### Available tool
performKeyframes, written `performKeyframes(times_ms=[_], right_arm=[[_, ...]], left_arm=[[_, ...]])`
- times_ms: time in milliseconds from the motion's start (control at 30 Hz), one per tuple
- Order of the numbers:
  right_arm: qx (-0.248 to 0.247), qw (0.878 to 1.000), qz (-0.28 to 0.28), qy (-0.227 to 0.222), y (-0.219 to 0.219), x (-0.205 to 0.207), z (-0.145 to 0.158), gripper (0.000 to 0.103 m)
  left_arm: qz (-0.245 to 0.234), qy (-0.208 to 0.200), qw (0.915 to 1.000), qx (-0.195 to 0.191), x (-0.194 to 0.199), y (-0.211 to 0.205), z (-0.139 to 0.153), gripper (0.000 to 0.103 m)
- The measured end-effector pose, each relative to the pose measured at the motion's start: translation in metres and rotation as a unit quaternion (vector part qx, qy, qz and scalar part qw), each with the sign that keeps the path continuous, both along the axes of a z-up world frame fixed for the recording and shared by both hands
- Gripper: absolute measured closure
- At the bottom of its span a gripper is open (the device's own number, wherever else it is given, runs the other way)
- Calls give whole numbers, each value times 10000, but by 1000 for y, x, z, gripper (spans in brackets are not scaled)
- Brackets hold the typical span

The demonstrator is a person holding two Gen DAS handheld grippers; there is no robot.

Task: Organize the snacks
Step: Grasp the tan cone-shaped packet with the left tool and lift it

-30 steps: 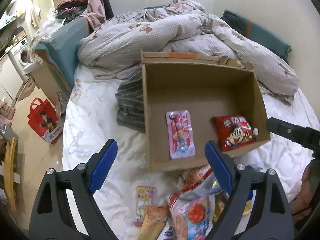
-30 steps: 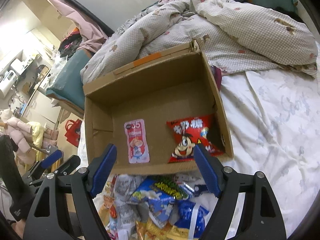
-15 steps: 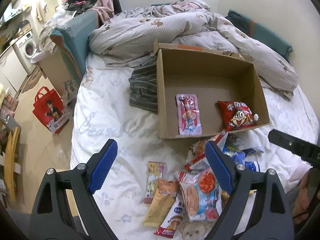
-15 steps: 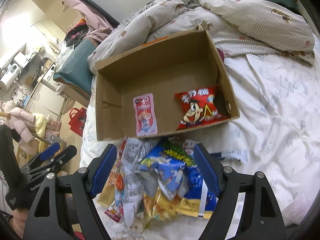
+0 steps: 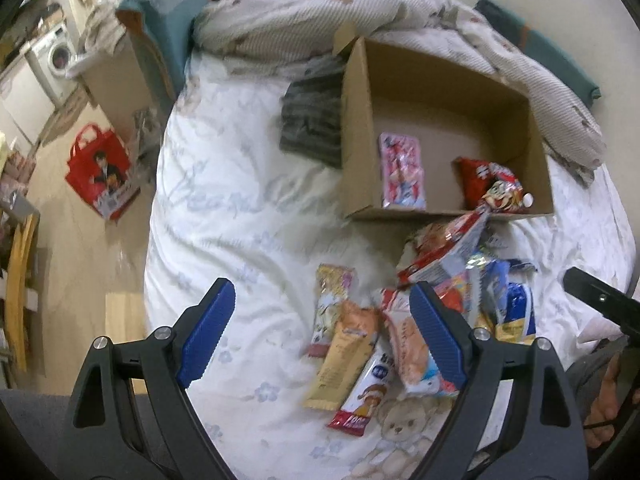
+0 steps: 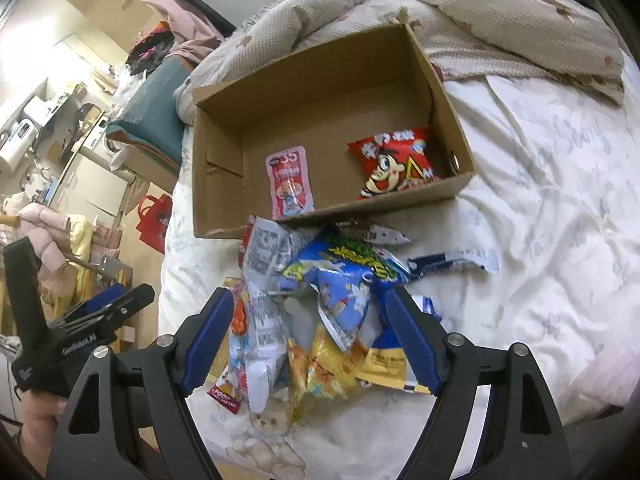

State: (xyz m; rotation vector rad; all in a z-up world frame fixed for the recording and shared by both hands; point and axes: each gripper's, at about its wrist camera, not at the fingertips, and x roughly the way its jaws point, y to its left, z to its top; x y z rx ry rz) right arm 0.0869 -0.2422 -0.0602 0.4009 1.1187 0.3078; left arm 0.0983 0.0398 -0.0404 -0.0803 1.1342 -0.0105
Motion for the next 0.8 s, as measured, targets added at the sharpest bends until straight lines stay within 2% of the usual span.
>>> performKeyframes(times_ms=[133,233,367,500,667,700,800], right_arm=[[178,9994,-196,207,-11,1,-7,22],[229,9986,-324,357,-18,1,-13,22],[299,9976,-418,473,-21,4,-17,22],[338,9973,-423,496,-21,4,-18,22],[393,9968,-480,500,-24,5,-18,22],[408,9966,-490,513,-25,5,-18,22],[481,9959,-528,547,-27,5,-19,22]], left_arm=[[304,362,9987,-180,1,17,-20,16],[266,799,9962,-234,2,18,-42,18],[96,1251,9915,-352,3,10,-66,38],[-253,1575,9870,-198,0,-10,-87,48],[-522,1911,9800,-179,0,-30,-111,70],[-552,1914,9798,-191,-1,-33,-112,70],[-781,1843,9794,-249,-4,-44,-107,83]])
